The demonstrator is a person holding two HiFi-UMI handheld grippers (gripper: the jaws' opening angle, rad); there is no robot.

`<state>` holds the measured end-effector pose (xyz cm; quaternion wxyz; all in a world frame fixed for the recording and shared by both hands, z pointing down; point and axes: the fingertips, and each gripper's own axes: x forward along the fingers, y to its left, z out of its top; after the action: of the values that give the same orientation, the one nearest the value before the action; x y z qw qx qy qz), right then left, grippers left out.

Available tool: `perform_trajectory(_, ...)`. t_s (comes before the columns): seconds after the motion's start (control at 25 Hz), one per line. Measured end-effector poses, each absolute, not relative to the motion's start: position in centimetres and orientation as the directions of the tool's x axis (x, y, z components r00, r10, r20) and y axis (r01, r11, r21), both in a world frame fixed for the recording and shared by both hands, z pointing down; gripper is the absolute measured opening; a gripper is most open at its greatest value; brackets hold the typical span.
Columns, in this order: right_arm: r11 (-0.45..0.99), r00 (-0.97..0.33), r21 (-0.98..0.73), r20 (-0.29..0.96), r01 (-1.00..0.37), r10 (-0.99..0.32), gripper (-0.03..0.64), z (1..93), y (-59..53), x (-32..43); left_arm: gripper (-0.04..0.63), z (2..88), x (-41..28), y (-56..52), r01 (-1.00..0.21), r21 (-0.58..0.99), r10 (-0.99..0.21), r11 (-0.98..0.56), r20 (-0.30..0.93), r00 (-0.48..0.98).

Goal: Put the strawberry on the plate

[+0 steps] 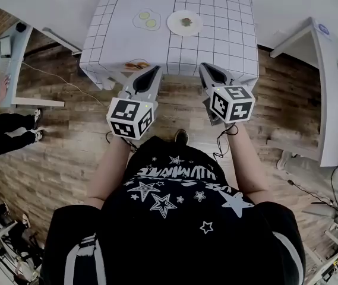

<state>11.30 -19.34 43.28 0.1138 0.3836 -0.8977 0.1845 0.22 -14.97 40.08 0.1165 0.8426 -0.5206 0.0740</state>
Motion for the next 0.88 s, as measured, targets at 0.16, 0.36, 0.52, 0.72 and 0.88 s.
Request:
perform_trajectory(0.16,0.628,-0.671,-0.244,0.351,-0.739,-0.653,0.014,43.4,-17.4,10.6,0.009,40.1,-0.5,-12.6,-0.888,0.129,-0.858,-0.441,0.231,0.46)
perform_trajectory(0.36,0.624,-0.662,-0.231,0.355,-0.747,-0.66,0.014,42.2,-14.0,9.1,0.009,40.3,-2.3,-9.3,-0.882,0.147,-0.851,-0.448,0.234,0.471)
perform_trajectory(0.52,0.631,-0.646,-0.18,0.371,-0.755,-0.667,0.012,41.5,-11.8,7.5,0.009,40.1,-4.1,-7.0,-0.878,0.154,-0.848,-0.453,0.228,0.478)
perform_trajectory(0.72,0.646,-0.645,-0.148,0.384,-0.749,-0.661,0.012,41.3,-8.0,5.7,0.009,39.6,-5.6,-3.8,-0.872,0.15,-0.846,-0.465,0.213,0.488)
perform_trajectory(0.88,0.65,-0.642,-0.13,0.383,-0.749,-0.664,0.012,41.0,-5.2,4.6,0.009,39.0,-6.4,-1.3,-0.866,0.141,-0.844,-0.48,0.193,0.5)
